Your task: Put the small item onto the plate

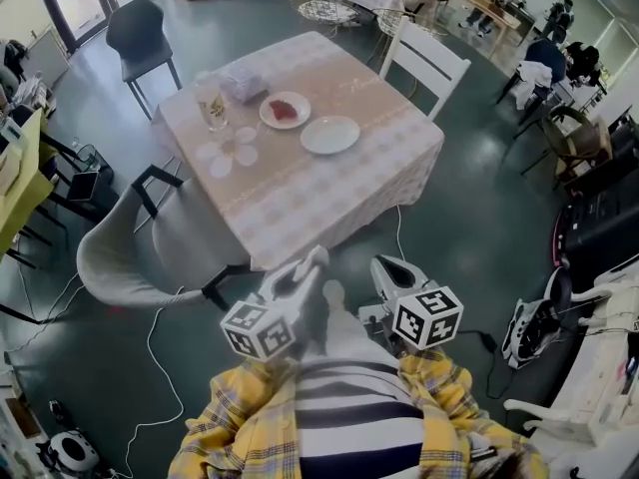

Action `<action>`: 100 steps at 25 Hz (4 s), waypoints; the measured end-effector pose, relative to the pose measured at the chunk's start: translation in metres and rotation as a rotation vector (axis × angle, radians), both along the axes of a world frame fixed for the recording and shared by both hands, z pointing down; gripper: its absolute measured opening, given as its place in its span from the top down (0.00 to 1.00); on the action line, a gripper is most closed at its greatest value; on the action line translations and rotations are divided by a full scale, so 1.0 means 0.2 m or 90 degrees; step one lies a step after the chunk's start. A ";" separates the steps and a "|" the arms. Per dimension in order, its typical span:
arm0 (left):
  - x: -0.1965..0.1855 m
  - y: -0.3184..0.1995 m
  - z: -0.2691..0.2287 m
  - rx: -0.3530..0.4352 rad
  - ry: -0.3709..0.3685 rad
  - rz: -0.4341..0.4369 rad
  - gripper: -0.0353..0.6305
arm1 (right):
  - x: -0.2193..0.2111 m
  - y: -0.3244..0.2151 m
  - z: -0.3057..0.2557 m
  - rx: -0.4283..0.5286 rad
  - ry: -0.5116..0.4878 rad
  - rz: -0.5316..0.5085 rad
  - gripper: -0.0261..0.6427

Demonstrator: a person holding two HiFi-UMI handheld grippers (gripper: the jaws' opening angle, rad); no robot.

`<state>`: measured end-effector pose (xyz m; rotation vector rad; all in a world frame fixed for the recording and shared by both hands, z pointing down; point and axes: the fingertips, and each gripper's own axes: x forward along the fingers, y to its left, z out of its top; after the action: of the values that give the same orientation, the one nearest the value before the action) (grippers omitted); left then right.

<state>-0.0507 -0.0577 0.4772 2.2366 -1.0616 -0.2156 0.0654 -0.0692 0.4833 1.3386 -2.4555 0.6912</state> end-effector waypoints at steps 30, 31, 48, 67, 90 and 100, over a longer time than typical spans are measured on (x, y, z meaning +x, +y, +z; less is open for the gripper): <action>0.20 -0.97 -0.02 -0.027 -0.007 -0.051 0.79 | 0.03 -0.95 -0.04 0.006 -0.004 -0.107 0.97; 0.20 -1.00 -0.02 -0.028 -0.007 -0.052 0.79 | 0.03 -0.98 -0.04 0.007 -0.003 -0.111 0.97; 0.22 -1.52 0.03 -0.066 0.028 -0.067 0.79 | -0.05 -1.46 0.06 -0.007 0.019 -0.157 0.97; 0.19 -1.85 0.26 -0.166 -0.009 -0.078 0.79 | -0.16 -1.75 0.17 -0.031 0.028 -0.197 0.97; 0.18 -1.90 0.28 -0.179 -0.199 -0.021 0.87 | -0.18 -1.80 0.19 -0.043 0.006 -0.204 0.97; 0.15 -1.85 0.28 -0.157 -0.224 -0.033 0.90 | -0.17 -1.78 0.22 -0.049 0.014 -0.204 0.97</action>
<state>-0.0213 -0.4282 0.5334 2.0663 -1.2542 0.2841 0.0307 -0.4245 0.5267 0.8908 -2.5154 0.6783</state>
